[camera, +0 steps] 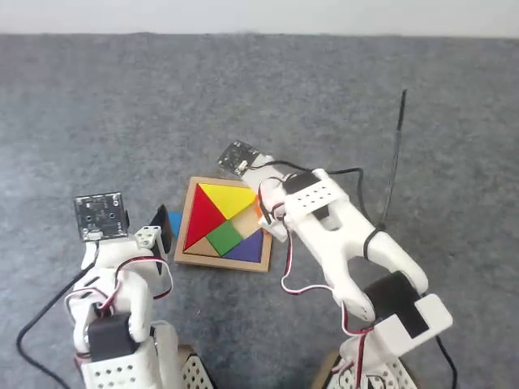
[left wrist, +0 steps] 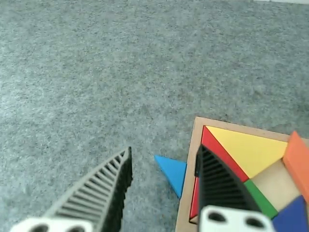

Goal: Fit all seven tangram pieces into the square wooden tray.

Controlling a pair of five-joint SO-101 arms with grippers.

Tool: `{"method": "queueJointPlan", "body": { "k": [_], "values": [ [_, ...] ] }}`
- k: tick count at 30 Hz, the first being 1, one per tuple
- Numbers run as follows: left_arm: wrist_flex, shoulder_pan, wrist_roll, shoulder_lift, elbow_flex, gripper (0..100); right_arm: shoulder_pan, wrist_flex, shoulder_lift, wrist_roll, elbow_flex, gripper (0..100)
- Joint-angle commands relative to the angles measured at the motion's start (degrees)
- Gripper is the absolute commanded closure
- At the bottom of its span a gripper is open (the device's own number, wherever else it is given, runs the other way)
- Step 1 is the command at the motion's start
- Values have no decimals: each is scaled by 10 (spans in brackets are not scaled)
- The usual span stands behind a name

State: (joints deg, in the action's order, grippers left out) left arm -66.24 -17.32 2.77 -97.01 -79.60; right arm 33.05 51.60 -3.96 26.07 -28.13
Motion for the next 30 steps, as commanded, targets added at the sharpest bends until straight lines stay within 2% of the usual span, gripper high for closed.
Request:
{"method": "queueJointPlan", "body": {
  "k": [1, 5, 10, 15, 20, 25, 28, 30],
  "values": [
    [-1, -1, 0, -5, 7, 794, 18, 5, 7, 4, 5, 991],
    [-1, -1, 0, -5, 7, 794, 33, 4, 7, 3, 6, 991],
    [-1, -1, 0, -5, 7, 794, 44, -3, 9, -36, 11, 991],
    [-1, -1, 0, -5, 7, 794, 67, -37, 6, -38, 12, 991],
    [-1, -1, 0, -5, 7, 794, 91, -19, 23, -36, 24, 991],
    [-1, -1, 0, -5, 7, 794, 44, 68, 102, -26, 59, 991],
    [-1, -1, 0, -5, 7, 794, 27, 36, 130, -26, 52, 991],
    [-1, -1, 0, -5, 7, 794, 31, -26, 124, -47, 29, 991]
  ]
}}
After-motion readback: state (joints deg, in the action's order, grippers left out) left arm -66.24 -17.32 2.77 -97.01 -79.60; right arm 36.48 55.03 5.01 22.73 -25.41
